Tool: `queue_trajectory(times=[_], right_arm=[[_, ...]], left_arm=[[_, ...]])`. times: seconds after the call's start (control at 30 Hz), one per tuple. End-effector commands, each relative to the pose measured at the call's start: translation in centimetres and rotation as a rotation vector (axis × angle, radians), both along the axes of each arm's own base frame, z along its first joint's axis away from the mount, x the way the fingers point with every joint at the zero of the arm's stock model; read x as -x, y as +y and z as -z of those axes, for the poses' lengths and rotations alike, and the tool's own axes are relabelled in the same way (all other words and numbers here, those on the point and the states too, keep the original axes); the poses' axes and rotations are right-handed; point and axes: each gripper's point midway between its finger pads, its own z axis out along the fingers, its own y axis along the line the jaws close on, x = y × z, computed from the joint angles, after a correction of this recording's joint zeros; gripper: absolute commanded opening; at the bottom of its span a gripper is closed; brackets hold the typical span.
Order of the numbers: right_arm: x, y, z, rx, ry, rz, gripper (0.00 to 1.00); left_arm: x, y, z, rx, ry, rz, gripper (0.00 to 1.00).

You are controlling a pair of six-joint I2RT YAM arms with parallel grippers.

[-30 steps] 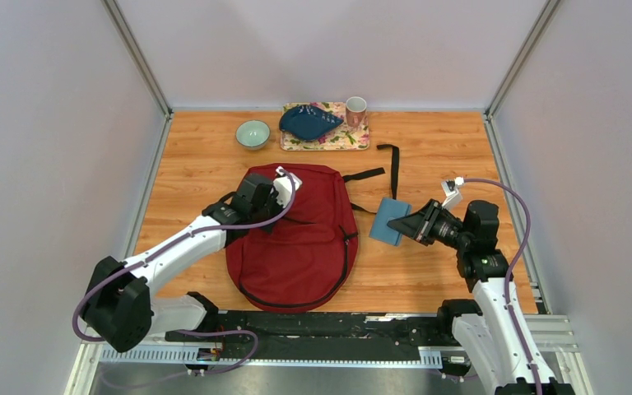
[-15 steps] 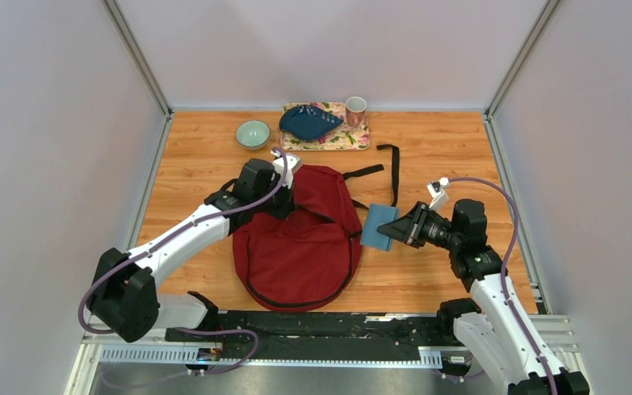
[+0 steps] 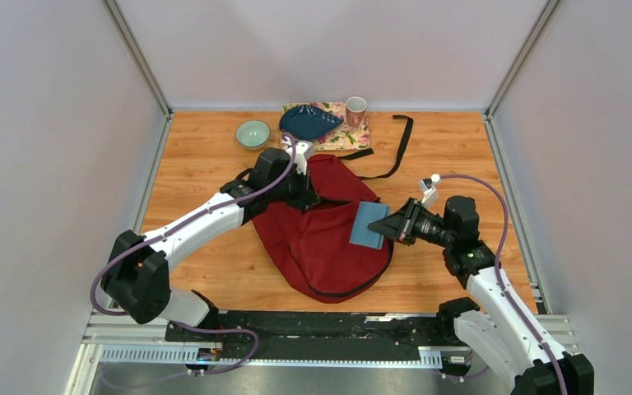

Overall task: Pack the student bag
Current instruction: Place the stationery in the student bag.

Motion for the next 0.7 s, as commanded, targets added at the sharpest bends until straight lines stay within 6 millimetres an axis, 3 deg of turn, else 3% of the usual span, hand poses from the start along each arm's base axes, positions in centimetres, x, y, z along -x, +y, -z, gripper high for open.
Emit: queue_trajectory(times=[0.0, 0.07, 0.1, 0.17, 0.23, 0.37, 0.47, 0.67], right_arm=[[-0.5, 1.6, -3.3, -0.118, -0.029, -0.007, 0.00], [-0.8, 2.4, -2.8, -0.156, 0.039, -0.005, 0.00], [-1.2, 2.8, -3.6, -0.188, 0.013, -0.009, 0.00], [-1.9, 3.6, -2.5, -0.217, 0.113, 0.001, 0.00], [-2.4, 4.4, -3.2, -0.253, 0.110, -0.021, 0.00], [-2.9, 6.6, -0.7, -0.267, 0.240, -0.048, 0.00], [-2.9, 7.9, -0.8, -0.283, 0.232, -0.085, 0.00], [-3.0, 10.2, 1.6, -0.274, 0.296, -0.117, 0.00]], left_arm=[[-0.5, -1.1, -3.3, 0.108, -0.063, -0.014, 0.00], [0.1, -0.7, -2.8, 0.104, -0.056, -0.011, 0.00], [0.3, -0.5, -2.6, 0.102, -0.053, -0.015, 0.00], [0.8, 0.0, -2.0, 0.100, -0.048, -0.027, 0.00], [1.1, 0.4, -1.3, 0.098, -0.038, -0.039, 0.00], [1.5, 0.8, -1.3, 0.105, -0.038, -0.053, 0.00], [1.6, 1.0, -1.4, 0.106, -0.041, -0.057, 0.00], [2.0, 1.1, -1.4, 0.115, -0.035, -0.051, 0.00]])
